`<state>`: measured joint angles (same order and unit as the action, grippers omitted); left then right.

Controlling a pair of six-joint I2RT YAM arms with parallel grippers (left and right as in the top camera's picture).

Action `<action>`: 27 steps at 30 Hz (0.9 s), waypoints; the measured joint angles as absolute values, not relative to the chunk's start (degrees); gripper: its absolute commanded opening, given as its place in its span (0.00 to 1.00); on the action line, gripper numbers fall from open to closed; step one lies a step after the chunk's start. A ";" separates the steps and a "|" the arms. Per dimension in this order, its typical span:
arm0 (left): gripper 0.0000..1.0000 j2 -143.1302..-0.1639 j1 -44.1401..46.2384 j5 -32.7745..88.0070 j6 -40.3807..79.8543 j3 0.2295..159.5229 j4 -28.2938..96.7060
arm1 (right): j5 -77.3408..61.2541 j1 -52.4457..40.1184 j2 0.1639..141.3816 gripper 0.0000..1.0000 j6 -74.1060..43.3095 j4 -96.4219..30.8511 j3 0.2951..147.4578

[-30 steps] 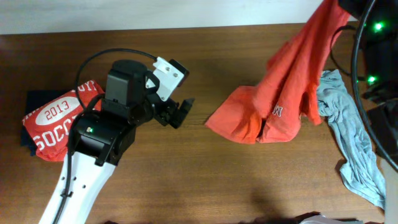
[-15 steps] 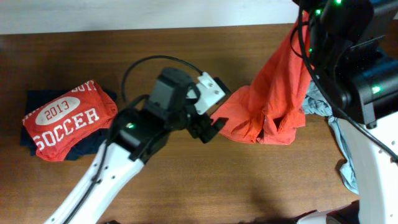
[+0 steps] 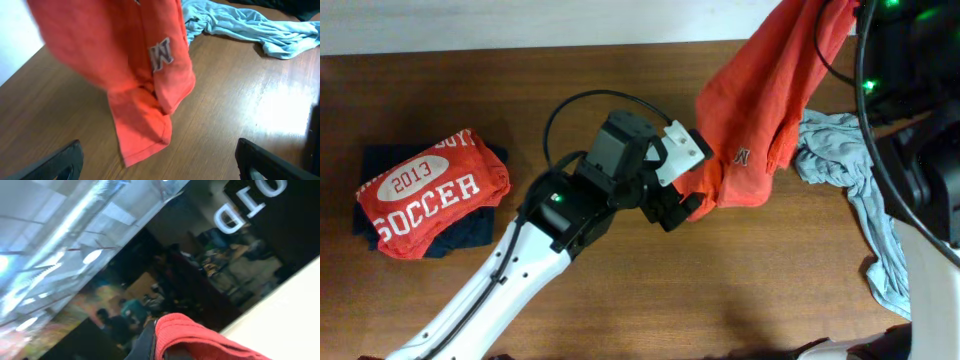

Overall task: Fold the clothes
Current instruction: 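Reach the left gripper to the hanging shirt and grasp its edge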

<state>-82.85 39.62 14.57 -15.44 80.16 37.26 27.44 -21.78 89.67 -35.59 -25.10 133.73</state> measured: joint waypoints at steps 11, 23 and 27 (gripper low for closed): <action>0.89 -85.62 44.62 14.61 -15.46 80.16 33.91 | 25.41 -30.33 91.07 0.04 -34.26 -27.24 133.71; 0.63 -94.02 44.84 8.97 -15.59 80.18 22.48 | 24.95 -35.44 91.09 0.04 -30.41 -29.41 133.71; 0.42 -96.95 44.84 3.40 -14.39 80.20 17.26 | 24.84 -37.01 91.09 0.04 -29.21 -29.95 133.71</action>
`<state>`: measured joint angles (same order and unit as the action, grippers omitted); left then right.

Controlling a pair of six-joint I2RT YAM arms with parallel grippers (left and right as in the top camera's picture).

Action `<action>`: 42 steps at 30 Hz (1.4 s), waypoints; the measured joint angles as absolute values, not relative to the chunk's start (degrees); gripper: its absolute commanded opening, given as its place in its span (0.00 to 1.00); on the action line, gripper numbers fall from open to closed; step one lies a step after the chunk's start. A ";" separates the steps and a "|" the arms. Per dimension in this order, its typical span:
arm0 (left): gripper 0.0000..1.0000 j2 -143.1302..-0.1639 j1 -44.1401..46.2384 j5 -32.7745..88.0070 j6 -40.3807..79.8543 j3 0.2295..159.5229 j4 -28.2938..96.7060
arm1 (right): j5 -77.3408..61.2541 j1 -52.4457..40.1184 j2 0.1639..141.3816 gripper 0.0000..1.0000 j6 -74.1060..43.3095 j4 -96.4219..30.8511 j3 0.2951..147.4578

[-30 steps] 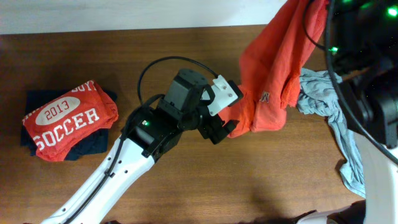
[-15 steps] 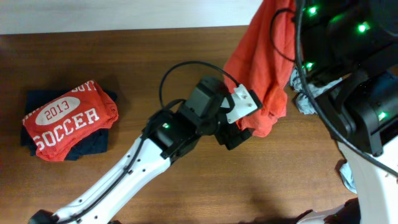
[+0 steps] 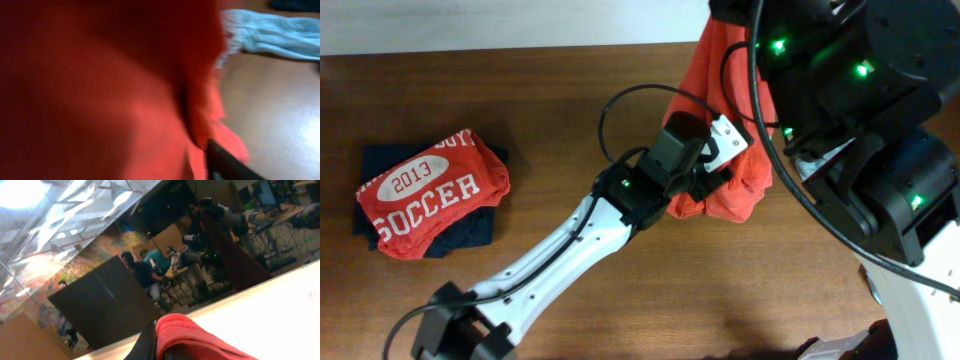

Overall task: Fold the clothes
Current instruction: 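Reach the left gripper to the hanging shirt and grasp its edge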

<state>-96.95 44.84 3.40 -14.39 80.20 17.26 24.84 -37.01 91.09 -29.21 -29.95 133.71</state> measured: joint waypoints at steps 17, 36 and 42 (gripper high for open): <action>0.32 -94.94 35.83 -24.97 -12.69 85.38 23.05 | 46.22 -37.34 91.00 0.04 -14.28 -30.46 133.71; 0.72 -92.36 33.87 -0.16 -12.80 86.94 35.20 | 50.61 -37.34 90.98 0.04 -11.73 -31.70 133.71; 0.73 -92.36 35.29 10.15 -12.82 86.94 35.38 | 51.57 -37.34 90.96 0.04 -11.62 -32.14 133.71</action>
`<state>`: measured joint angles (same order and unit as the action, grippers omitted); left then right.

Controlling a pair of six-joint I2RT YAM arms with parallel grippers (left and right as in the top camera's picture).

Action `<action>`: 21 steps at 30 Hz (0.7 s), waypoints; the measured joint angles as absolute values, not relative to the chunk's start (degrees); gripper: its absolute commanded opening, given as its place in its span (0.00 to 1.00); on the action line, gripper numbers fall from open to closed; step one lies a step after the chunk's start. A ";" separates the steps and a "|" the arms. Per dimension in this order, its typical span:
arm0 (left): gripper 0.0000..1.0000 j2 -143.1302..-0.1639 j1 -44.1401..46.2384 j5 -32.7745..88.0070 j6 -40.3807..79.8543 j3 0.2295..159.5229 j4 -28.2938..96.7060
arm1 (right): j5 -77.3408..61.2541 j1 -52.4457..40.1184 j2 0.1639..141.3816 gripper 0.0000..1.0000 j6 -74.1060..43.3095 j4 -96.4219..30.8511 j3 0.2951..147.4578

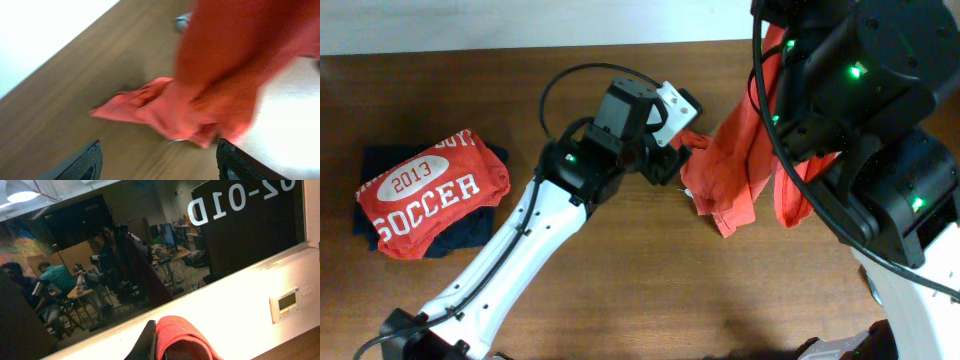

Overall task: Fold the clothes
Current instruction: 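Reach the left gripper to the hanging shirt and grasp its edge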

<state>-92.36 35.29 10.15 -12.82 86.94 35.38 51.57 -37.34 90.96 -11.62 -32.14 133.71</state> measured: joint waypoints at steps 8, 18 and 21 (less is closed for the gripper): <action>0.73 -92.49 41.17 15.97 -14.00 86.94 34.50 | 51.64 -37.34 90.96 0.04 -11.57 -32.58 133.71; 0.72 -98.59 42.70 16.56 -14.17 86.94 32.12 | 51.64 -37.34 90.94 0.04 -11.60 -32.58 133.71; 0.72 -100.07 42.74 16.58 -14.17 86.94 29.10 | 51.64 -37.34 90.94 0.04 -11.57 -32.58 133.71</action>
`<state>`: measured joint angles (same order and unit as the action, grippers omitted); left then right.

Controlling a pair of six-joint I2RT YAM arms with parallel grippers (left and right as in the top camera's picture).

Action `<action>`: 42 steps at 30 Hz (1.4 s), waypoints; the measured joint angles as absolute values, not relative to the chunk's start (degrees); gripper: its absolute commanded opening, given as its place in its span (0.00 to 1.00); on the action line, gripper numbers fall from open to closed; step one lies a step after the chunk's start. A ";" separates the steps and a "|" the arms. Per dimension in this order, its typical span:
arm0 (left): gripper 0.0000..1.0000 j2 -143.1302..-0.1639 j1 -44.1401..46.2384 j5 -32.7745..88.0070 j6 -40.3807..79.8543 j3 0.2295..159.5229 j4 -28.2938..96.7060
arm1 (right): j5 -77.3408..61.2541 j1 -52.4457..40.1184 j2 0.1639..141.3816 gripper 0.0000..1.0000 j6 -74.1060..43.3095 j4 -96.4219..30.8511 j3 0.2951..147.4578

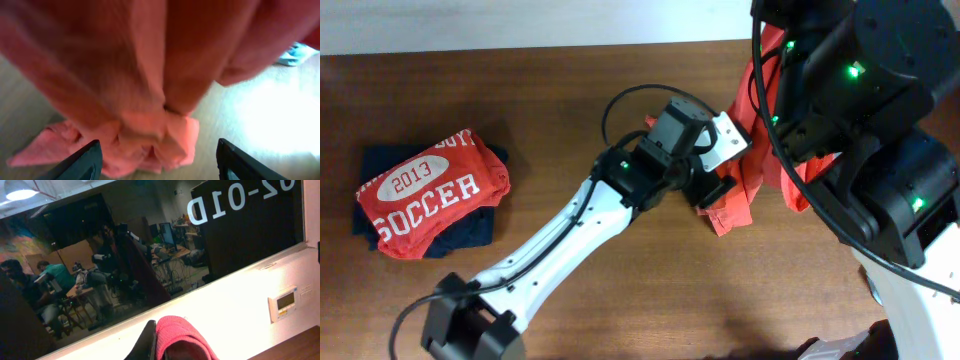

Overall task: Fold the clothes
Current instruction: 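Reach the left gripper to the hanging shirt and grasp its edge, then stretch the shirt between both grippers and lay it flat on the table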

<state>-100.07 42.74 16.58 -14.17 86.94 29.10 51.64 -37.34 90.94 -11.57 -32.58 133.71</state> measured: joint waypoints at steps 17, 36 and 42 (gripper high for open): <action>0.42 -105.62 42.81 18.70 -14.59 86.94 25.47 | 51.57 -37.34 90.91 0.04 -11.57 -32.58 133.71; 0.00 -105.58 42.96 9.54 -15.64 89.12 35.27 | 51.92 -37.34 90.91 0.04 -11.42 -32.75 133.71; 0.00 -100.40 42.22 -1.23 -15.92 94.61 44.53 | 56.34 -37.34 90.91 0.04 -8.97 -32.75 133.71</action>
<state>-100.40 42.22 -1.23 -15.92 94.61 44.53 56.34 -37.34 90.91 -8.97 -32.75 133.71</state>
